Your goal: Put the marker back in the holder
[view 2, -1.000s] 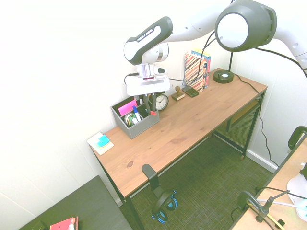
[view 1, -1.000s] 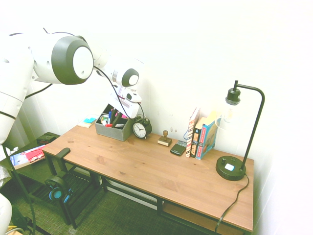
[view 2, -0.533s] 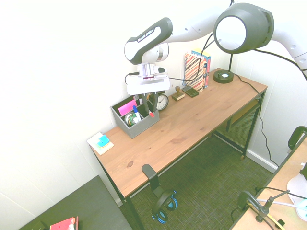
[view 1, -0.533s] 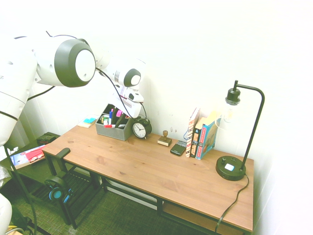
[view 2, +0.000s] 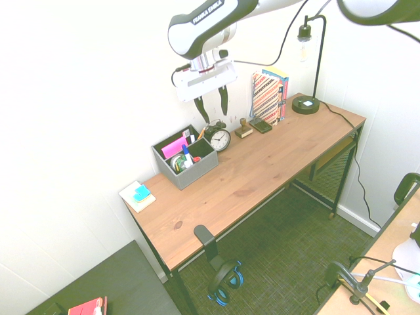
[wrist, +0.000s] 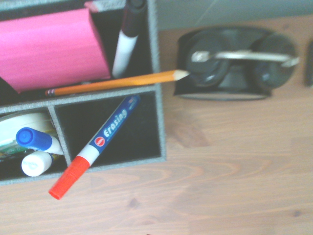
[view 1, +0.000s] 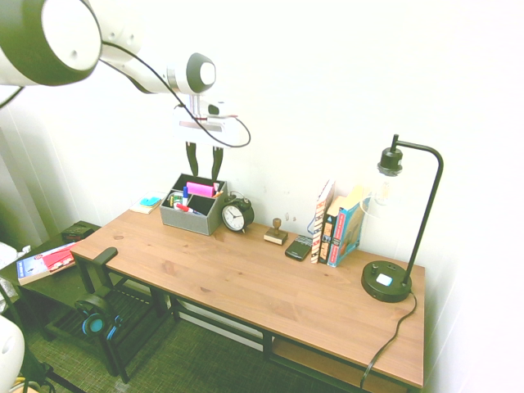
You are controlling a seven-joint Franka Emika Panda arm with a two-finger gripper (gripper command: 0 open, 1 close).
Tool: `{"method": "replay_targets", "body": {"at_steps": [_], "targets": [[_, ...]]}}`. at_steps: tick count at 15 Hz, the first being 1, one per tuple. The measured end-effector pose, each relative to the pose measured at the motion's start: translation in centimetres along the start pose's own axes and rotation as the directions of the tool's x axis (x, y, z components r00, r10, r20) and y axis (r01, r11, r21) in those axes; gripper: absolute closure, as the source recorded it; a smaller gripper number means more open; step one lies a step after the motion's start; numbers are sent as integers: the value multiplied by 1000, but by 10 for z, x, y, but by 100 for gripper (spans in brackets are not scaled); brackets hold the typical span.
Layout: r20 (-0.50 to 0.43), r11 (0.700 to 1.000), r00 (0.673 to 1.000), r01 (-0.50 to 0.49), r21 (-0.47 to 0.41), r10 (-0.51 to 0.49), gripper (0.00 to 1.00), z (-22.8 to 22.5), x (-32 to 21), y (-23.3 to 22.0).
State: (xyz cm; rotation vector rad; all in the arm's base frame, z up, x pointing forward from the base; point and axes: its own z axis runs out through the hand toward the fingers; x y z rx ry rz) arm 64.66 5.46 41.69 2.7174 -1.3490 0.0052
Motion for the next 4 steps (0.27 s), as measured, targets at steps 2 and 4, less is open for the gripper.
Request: {"method": "replay_targets", "body": {"at_steps": [2, 4], "targets": [[-32, 999, 999, -2, 52, 3, 0, -34, -8, 30], [-29, 997, 1000, -7, 81, 10, 0, -58, -13, 71]]}}
